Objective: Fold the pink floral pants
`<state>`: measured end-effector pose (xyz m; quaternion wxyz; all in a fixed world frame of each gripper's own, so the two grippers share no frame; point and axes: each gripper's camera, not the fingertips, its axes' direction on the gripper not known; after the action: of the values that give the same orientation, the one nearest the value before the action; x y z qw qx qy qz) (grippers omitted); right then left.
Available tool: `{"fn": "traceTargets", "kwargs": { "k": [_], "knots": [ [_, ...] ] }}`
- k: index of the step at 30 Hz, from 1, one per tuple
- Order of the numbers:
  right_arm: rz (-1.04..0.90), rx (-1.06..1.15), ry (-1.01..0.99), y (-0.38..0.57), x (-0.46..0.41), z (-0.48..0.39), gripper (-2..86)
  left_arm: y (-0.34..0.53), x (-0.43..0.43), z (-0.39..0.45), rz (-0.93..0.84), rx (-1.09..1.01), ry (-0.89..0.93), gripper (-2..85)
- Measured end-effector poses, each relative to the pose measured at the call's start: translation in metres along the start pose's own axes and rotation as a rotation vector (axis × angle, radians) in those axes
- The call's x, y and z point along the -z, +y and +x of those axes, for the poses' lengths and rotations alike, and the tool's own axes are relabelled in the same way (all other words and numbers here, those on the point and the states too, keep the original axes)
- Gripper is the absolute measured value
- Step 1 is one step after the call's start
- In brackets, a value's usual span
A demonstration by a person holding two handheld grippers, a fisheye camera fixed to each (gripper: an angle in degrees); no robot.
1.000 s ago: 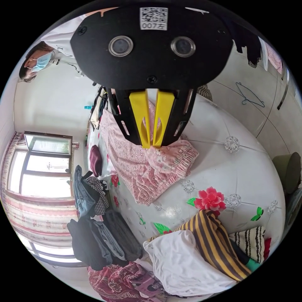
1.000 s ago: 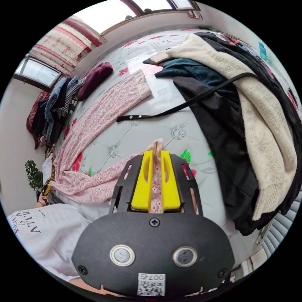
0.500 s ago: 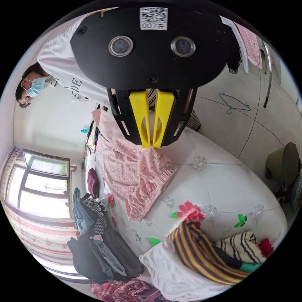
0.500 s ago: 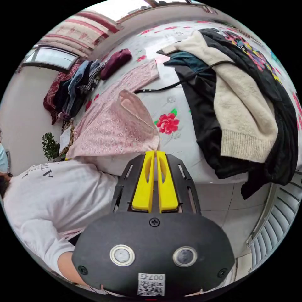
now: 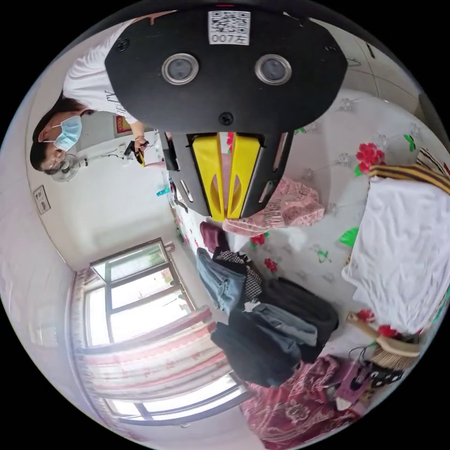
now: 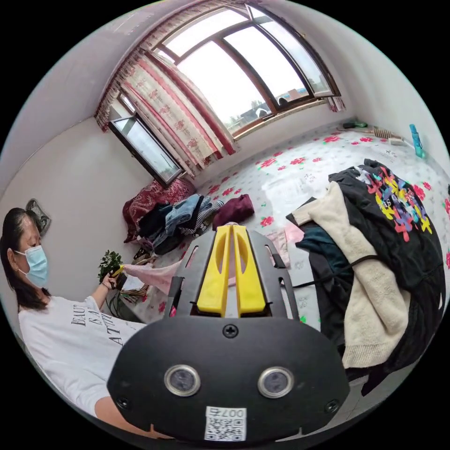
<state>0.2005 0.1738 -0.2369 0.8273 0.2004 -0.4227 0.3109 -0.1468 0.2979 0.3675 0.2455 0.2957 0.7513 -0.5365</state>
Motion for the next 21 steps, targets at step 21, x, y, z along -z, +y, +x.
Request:
{"fn": "traceTargets", "kwargs": {
  "k": [21],
  "knots": [
    [-0.368, -0.453, 0.128, 0.180, -0.023, 0.115, -0.3, 0.242, 0.043, -0.139, -0.102, 0.415, -0.108, -1.0]
  ]
}}
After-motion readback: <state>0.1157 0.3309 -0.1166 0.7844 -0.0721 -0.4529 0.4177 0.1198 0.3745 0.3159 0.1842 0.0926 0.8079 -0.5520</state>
